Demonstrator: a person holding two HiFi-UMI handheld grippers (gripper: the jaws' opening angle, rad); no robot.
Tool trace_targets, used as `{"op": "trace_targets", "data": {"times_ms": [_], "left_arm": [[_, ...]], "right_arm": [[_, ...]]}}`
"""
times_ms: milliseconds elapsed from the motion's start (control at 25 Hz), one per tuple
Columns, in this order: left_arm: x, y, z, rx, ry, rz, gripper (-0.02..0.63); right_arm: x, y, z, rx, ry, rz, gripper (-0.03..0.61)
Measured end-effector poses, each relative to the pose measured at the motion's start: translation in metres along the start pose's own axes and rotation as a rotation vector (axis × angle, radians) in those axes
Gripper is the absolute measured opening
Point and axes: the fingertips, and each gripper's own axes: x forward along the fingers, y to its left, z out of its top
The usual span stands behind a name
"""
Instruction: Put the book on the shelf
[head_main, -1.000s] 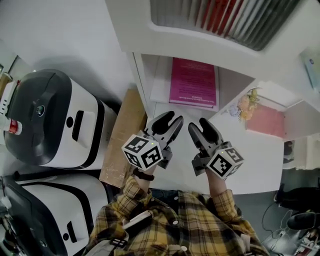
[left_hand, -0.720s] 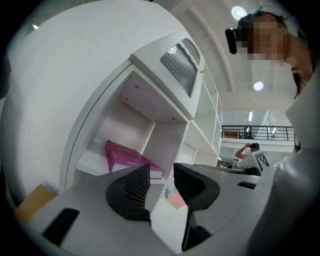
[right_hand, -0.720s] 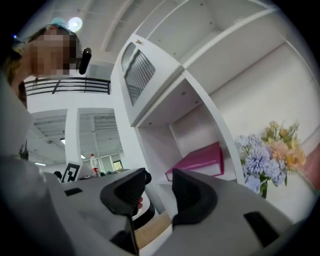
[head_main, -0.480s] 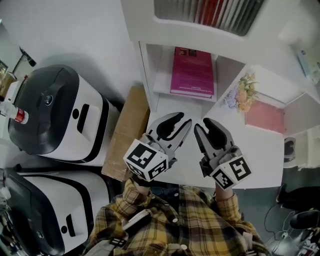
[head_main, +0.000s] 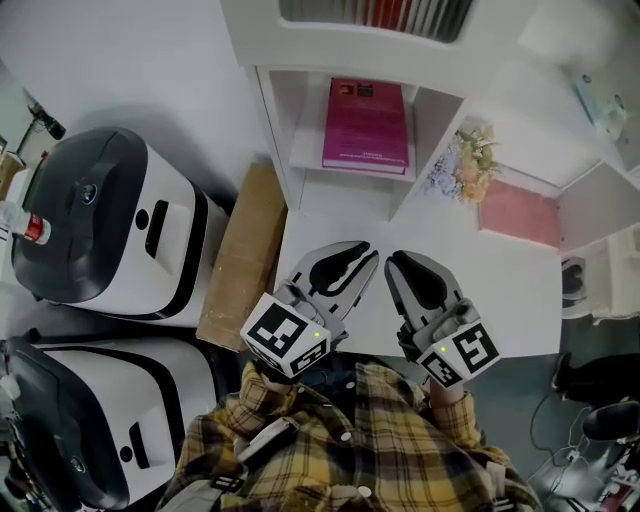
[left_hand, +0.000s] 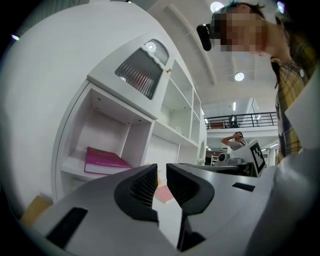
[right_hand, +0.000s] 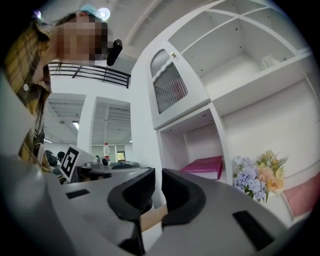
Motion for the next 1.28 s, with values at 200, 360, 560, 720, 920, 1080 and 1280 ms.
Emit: {"op": "trace_targets", "data": {"times_ms": [200,360,560,720,920,1080,1280], "left_arm": [[0.001,-0.02,-0.007,0.003,0.013,-0.025,0.05],[0.004,-0.03,-0.009,0.003,0.014,-0.045,0.026],[0.007,-0.037,-0.007,0.012,0.012,-0.061,0.02],[0.006,-0.036,-0.003,0.026,0.01,-0.055,0.02],[0.002,-0.03,0.001,0.031,0.007,-0.04,0.02],[-0.001,-0.026,0.001,0.024,0.002,-0.032,0.02],[-0.004,-0.023,0.002,0.022,-0.002,-0.03,0.02]], "right_arm": [[-0.016,0.004,-0.006,0.012,0.018,0.011,0.038],[-0.024,0.001,-0.008,0.028,0.022,0.014,0.026],[-0.029,-0.005,-0.005,0.026,0.017,0.012,0.018],[-0.027,-0.005,-0.004,0.051,0.008,0.035,0.018],[-0.022,-0.002,-0.004,0.074,0.005,0.062,0.017],[-0.016,0.0,-0.001,0.086,-0.003,0.077,0.017],[-0.012,0.001,0.001,0.086,-0.002,0.085,0.017]]}}
